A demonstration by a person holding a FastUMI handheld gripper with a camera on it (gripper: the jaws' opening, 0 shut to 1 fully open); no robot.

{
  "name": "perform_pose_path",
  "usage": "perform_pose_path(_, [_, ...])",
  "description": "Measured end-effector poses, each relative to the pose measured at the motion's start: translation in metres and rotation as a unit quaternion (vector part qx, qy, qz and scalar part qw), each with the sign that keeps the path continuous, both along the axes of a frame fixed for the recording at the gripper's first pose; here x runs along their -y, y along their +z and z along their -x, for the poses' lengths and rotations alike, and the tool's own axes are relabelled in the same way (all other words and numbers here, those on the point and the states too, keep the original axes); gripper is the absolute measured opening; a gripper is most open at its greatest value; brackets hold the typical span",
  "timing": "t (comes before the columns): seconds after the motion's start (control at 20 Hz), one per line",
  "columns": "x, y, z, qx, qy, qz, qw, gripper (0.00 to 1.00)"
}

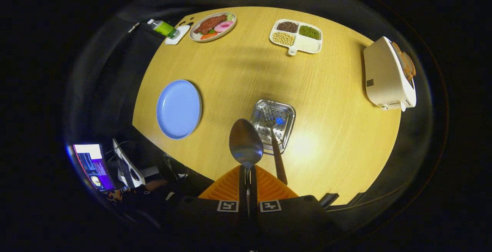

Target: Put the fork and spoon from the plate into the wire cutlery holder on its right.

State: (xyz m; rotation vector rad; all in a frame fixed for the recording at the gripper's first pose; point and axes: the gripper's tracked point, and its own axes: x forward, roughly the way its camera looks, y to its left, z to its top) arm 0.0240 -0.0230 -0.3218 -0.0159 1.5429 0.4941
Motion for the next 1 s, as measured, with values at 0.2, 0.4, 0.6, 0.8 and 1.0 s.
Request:
perform_pose_path(0.2, [0.016,-0.014,-0.013,-0.05,0.061,0.049,0.996,0.05])
perform_pose_path(0.4, [0.028,-0.028,-0.02,-0.108,0.133,0.103,0.98,0.05])
perform_pose_path(0.6, [0.022,-0.042,-0.027,-0.148,0.166,0.123,0.967,0.06])
perform_pose_path(0.8, [0.022,-0.056,-0.034,-0.177,0.174,0.138,0.959,0.06])
perform_pose_path(1.0, [0.021,-0.066,-0.04,-0.19,0.174,0.138,0.956,0.07])
